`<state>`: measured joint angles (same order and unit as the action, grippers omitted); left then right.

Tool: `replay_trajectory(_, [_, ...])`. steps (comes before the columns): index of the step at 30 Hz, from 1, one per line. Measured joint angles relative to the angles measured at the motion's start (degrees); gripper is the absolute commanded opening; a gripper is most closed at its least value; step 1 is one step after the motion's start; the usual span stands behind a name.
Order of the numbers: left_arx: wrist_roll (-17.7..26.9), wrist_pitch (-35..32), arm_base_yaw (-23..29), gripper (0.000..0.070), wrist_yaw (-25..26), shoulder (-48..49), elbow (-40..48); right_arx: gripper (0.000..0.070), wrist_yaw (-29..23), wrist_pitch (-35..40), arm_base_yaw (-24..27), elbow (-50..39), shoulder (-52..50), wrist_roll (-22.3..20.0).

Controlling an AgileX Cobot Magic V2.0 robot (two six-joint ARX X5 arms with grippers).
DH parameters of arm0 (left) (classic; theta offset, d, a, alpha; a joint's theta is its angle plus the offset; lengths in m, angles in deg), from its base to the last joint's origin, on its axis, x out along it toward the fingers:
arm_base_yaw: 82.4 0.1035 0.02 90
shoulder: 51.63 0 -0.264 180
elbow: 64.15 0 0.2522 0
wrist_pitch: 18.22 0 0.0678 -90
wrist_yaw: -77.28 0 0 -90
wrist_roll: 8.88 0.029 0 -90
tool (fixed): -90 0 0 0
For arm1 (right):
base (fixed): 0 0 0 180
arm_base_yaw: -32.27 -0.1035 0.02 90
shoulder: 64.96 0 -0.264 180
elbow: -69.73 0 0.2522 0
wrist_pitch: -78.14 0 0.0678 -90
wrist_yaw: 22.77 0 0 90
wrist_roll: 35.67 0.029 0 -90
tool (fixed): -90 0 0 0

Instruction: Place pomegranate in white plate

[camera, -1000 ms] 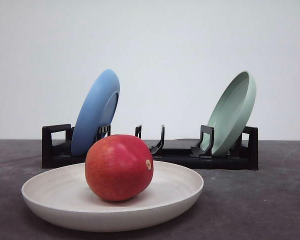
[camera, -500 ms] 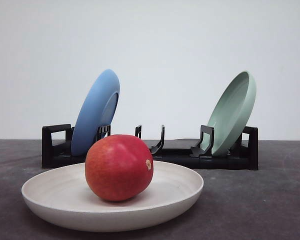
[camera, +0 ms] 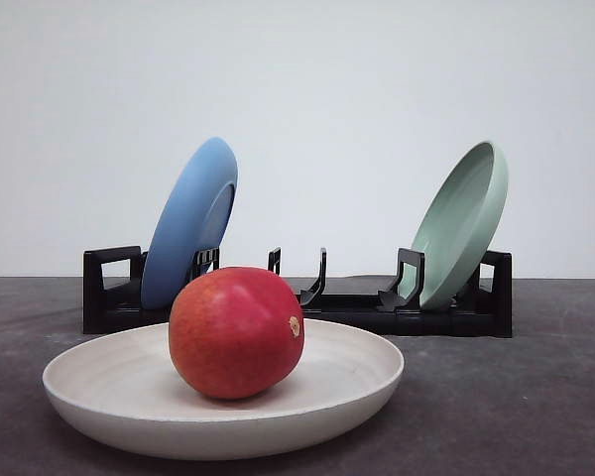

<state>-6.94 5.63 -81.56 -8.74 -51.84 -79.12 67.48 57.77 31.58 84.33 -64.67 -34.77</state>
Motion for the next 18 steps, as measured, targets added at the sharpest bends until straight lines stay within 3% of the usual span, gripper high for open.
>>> replay_trajectory(18, [0.0, 0.0, 0.0, 0.0017, 0.0, 0.0, 0.0, 0.0017, 0.0, 0.0, 0.0, 0.0, 0.0, 0.0])
